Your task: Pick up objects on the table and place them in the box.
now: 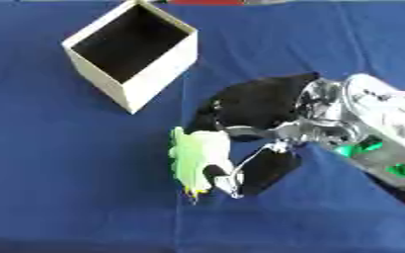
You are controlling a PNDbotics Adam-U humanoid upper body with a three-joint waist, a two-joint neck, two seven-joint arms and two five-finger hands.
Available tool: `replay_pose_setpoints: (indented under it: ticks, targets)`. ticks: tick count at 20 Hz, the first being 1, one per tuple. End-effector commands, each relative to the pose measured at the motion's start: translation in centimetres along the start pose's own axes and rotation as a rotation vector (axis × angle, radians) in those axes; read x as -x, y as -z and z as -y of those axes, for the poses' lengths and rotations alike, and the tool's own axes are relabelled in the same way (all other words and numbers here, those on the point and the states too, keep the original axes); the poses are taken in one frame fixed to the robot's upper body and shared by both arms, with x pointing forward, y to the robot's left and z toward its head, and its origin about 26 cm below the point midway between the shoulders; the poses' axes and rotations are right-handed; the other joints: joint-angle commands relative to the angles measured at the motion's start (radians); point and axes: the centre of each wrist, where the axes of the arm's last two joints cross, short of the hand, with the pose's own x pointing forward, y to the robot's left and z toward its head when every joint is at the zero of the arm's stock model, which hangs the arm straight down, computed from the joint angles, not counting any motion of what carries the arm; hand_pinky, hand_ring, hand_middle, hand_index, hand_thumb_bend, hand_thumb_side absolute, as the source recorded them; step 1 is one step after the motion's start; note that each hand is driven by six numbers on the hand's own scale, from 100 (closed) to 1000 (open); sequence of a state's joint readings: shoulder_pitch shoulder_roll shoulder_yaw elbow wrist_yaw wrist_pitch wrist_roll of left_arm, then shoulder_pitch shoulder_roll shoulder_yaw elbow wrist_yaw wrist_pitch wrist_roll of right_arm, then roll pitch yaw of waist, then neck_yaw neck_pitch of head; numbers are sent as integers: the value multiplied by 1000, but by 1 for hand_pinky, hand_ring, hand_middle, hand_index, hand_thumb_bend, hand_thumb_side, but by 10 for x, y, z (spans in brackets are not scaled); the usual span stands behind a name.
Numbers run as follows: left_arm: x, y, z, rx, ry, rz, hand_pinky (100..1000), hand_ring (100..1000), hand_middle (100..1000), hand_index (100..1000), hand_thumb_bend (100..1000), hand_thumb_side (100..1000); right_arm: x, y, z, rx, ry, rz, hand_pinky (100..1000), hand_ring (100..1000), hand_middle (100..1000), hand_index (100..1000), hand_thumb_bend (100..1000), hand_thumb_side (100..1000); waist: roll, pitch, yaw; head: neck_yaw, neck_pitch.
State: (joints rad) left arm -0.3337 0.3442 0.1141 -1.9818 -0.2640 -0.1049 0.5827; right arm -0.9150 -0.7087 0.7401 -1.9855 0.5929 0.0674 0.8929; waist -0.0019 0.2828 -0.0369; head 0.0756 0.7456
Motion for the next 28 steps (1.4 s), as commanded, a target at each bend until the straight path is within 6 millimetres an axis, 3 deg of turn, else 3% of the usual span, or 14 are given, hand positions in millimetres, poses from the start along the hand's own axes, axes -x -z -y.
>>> replay_pose_setpoints:
  ticks: [1,6,14,21,28]
  targets:
    - [-6,6,-1,0,-6,33,480,597,654,843,359,671,0,-6,6,16,-34,-35,994,1000,921,1000,110,847,2,-16,0,-2,-7]
    - [-6,5,-1,1,-7,30,480,597,654,843,355,670,-2,-5,7,19,-106,-88,988,1000,925,1000,219,879,2,-16,1,-4,-6]
    - [-6,5,0,3,-14,25,479,596,654,843,354,671,-9,4,5,17,-134,-108,984,1000,921,1000,211,876,2,-15,1,-9,-3]
    - [-6,4,1,5,-22,21,479,596,654,842,351,670,1,21,-11,14,-99,-121,990,1000,924,1000,178,866,2,-12,5,-14,-2]
    - [-7,3,2,7,-28,18,479,595,654,842,342,663,11,40,-27,-35,102,-77,1000,969,915,1000,100,680,4,-10,10,-18,-2]
